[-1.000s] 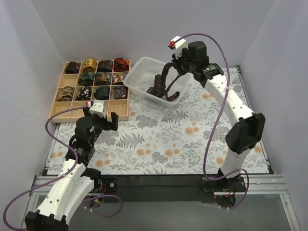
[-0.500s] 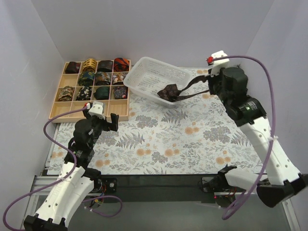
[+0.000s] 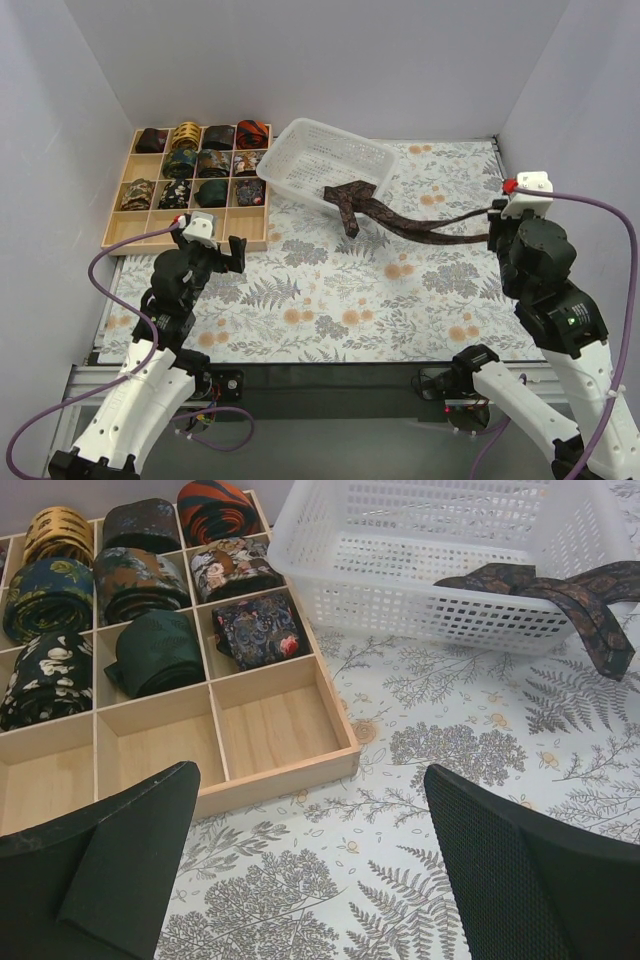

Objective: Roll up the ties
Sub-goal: Move the tie to the center of the board

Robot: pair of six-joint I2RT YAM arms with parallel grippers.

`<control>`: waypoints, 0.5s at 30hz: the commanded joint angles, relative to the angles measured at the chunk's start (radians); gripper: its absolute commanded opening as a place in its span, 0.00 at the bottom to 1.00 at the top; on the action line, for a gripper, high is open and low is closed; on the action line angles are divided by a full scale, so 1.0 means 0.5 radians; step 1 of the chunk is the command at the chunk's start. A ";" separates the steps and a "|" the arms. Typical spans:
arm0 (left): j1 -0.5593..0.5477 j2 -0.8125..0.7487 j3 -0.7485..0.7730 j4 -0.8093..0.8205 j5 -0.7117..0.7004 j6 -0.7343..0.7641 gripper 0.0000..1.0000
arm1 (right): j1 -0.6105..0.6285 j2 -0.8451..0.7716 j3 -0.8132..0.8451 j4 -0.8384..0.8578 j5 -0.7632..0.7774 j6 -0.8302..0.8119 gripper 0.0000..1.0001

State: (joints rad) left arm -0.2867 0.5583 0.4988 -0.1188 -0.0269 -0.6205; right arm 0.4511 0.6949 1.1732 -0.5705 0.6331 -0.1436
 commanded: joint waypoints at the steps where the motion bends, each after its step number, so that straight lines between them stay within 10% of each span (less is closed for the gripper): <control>1: -0.019 -0.009 0.000 0.029 -0.026 0.014 0.88 | -0.003 -0.129 -0.152 -0.269 0.200 0.307 0.31; 6: -0.025 0.003 -0.004 0.026 -0.017 0.005 0.88 | -0.006 -0.169 -0.269 -0.356 -0.115 0.502 0.72; 15: -0.031 0.089 -0.013 0.057 0.048 -0.029 0.88 | -0.006 0.450 -0.349 0.155 -1.112 0.435 0.83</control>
State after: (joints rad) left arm -0.2970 0.5987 0.4980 -0.1036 -0.0158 -0.6308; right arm 0.4488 0.8158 1.0325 -0.6621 0.3042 0.0818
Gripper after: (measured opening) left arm 0.884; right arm 0.821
